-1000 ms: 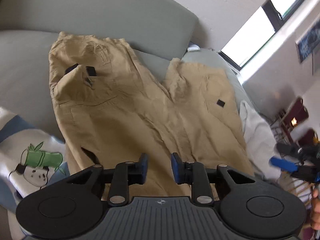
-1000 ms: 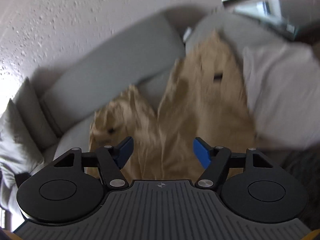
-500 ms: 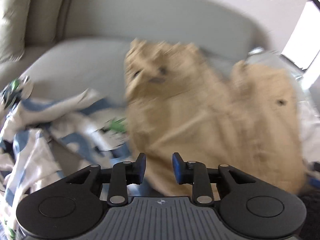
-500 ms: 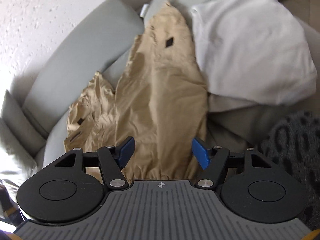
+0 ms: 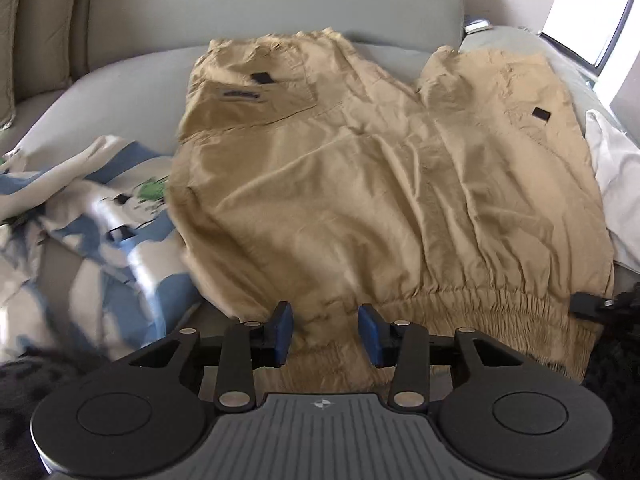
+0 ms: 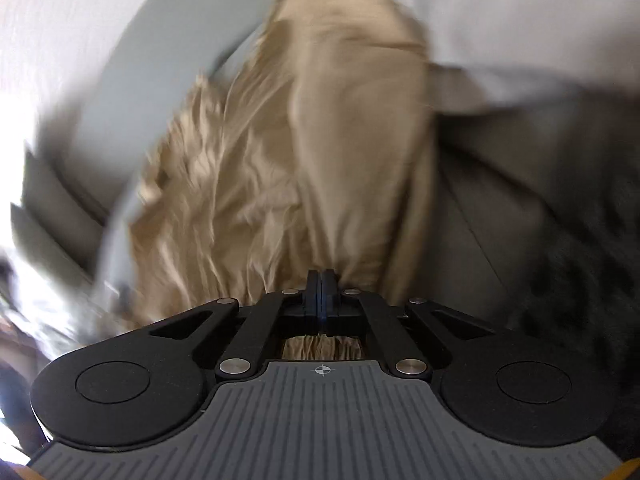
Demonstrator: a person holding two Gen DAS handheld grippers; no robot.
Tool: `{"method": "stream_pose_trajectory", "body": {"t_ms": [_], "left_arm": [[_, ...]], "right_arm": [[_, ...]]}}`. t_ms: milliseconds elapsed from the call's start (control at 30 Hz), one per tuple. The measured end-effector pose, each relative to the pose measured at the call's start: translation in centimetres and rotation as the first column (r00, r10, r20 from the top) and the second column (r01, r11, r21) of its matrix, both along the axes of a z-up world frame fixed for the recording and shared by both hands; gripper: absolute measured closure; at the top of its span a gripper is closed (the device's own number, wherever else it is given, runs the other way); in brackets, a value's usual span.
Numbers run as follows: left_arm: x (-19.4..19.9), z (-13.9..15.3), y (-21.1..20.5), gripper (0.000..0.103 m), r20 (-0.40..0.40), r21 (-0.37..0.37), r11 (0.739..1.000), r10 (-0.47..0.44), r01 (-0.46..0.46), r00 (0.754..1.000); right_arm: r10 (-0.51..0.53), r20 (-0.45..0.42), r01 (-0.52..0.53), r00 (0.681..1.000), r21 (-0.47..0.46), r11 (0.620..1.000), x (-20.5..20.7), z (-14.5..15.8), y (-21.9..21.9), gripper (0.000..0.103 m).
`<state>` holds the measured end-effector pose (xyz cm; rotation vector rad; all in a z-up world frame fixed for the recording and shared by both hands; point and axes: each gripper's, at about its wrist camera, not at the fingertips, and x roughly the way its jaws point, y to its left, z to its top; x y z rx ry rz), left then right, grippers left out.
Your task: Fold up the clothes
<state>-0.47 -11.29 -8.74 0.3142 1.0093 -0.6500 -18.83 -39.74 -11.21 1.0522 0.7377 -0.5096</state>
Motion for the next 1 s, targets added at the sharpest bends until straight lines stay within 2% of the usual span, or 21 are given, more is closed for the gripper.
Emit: {"method": "stream_pose_trajectory", "body": {"t_ms": [67,100,133,200,433,467,567,667,733,767,800,867,900,933,1000], "left_arm": [[-0.3,0.9,0.6,0.066,0.01,0.021,0.999,0.032,-0.032,0.999],[-0.6,1.3,0.9,0.065,0.016,0.012,0.999,0.048,-0.048,0.999],[-0.8,1.7,1.2,0.064,0.016,-0.01,0.999,0.053,-0.053,0.998],[-1.6,2.7,1.6,0.06,-0.007,-0.062,0.997,0.049,-0.049,0.999],[-4.0,3.5,0.1,0.054,-0.024,-0.145,0.989,-0.041,0.037,0.999],[-4.1,3.6,0.1,0.054,-0.02,-0.157,0.987,-0.039,0.036,0.999],[-4.1,4.8,0.9,0.055,0.006,-0.21,0.978,0.007,-0.006,1.0],[-3.4,7.2,4.7,0.052,0.07,-0.312,0.94,0.17,-0.14,0.983],[-2.2,8.3,8.8,0.043,0.066,-0.37,0.885,0.33,-0.284,0.942],[-1.6,8.6,11.2,0.037,0.049,-0.391,0.845,0.415,-0.364,0.909],[-0.9,8.8,13.5,0.037,0.03,-0.404,0.803,0.491,-0.439,0.871],[0.2,8.9,17.9,0.038,-0.004,-0.4,0.717,0.622,-0.571,0.783],[0.5,9.0,19.7,0.038,-0.01,-0.389,0.681,0.67,-0.62,0.742],[0.8,9.0,21.4,0.038,-0.007,-0.375,0.649,0.712,-0.661,0.703],[0.9,9.1,24.0,0.035,0.024,-0.353,0.598,0.774,-0.719,0.632]], "right_arm": [[-0.022,-0.005,0.022,1.0,-0.017,1.0,-1.0,1.0,-0.2,0.096],[-0.022,0.004,0.022,1.0,-0.037,0.999,-1.3,1.6,-0.2,0.088],[-0.021,0.012,0.022,1.0,-0.057,0.998,-1.7,2.2,-0.1,0.071],[-0.032,0.041,0.034,0.999,-0.064,0.997,-2.1,3.0,-0.3,0.058],[-0.014,0.099,0.015,0.995,-0.008,1.0,-1.3,3.7,-0.6,0.058],[0.029,0.122,-0.028,0.992,-0.004,1.0,-0.8,4.0,-0.1,0.058],[0.169,0.196,-0.171,0.966,-0.004,0.985,0.6,4.8,1.4,0.058],[0.315,0.233,-0.31,0.92,-0.057,0.949,2.7,6.5,3.4,0.052],[0.39,0.238,-0.379,0.889,-0.092,0.921,4.2,7.5,4.8,0.045],[0.427,0.239,-0.413,0.872,-0.11,0.904,4.9,8.0,5.5,0.044],[0.464,0.239,-0.446,0.853,-0.129,0.886,5.6,8.5,6.2,0.044],[0.572,0.246,-0.554,0.782,-0.144,0.82,8.8,9.7,8.3,0.041],[0.63,0.252,-0.612,0.735,-0.156,0.776,10.9,10.5,9.9,0.032],[0.676,0.248,-0.656,0.693,-0.172,0.735,13.1,11.2,11.8,0.019],[0.756,0.232,-0.728,0.613,-0.205,0.654,17.3,12.3,15.8,0.015]]}}
